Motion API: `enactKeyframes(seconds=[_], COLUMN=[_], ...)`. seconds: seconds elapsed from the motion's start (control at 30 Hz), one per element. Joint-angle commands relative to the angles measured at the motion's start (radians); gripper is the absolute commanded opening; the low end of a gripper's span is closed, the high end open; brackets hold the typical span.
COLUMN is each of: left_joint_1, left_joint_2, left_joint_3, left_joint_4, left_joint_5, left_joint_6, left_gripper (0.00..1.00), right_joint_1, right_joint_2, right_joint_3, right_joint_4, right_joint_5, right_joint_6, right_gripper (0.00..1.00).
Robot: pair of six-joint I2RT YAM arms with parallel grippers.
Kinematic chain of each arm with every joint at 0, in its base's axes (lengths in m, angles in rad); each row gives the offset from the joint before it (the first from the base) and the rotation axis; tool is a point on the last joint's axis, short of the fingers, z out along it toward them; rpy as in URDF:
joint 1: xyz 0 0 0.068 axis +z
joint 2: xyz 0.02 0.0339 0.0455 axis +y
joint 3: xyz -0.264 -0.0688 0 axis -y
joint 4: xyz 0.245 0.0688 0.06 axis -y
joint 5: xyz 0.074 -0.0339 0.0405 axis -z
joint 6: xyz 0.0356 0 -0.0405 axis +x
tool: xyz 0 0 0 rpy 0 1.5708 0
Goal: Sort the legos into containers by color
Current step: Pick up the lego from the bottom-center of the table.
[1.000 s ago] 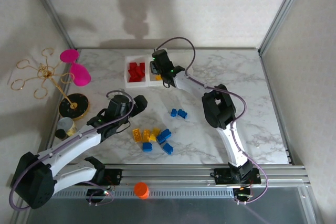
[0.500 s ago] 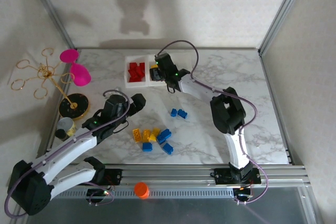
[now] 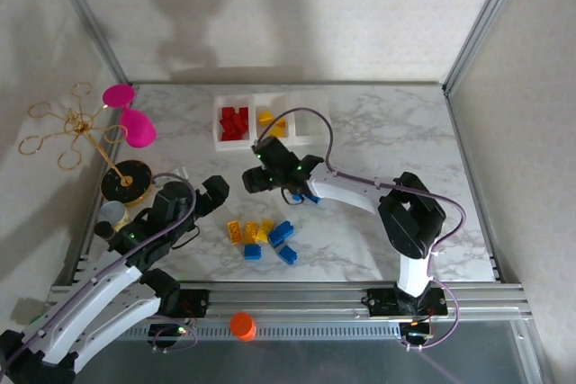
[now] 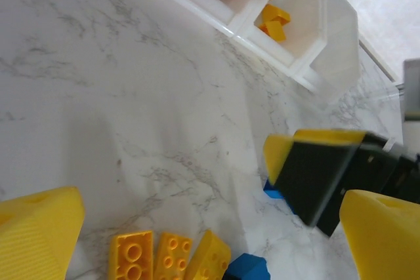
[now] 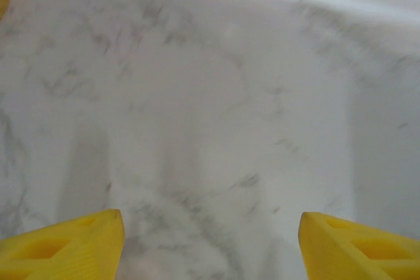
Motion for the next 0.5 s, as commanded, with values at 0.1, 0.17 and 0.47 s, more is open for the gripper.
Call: enactKeyframes(seconds=[0.1,0.17,0.47], left_joint_1=[0.005,0.004,0.004], left_joint_2=[-0.091,-0.109,-0.17], left_joint_3=[0.054,0.062,0.108], left_joint_4=[-0.208,-0.242,-0.347], left_joint_5=[-0.068,-0.076,-0.113], left_joint_6=[-0.07,-0.084,-0.128], left_gripper=[1.0,1.0,0.99], right_joint_1=[0.114,0.146,0.229], right_joint_2=[0.011,0.035,0.144], right_joint_3=[-0.009,-0.002,0.069], right_joint_4=[-0.032,-0.038,-0.047], right_joint_5=[-0.034,-0.021,-0.034], right_joint_6=[0.116,0.132,0.178], right_gripper=[0.71,0.71,0.69])
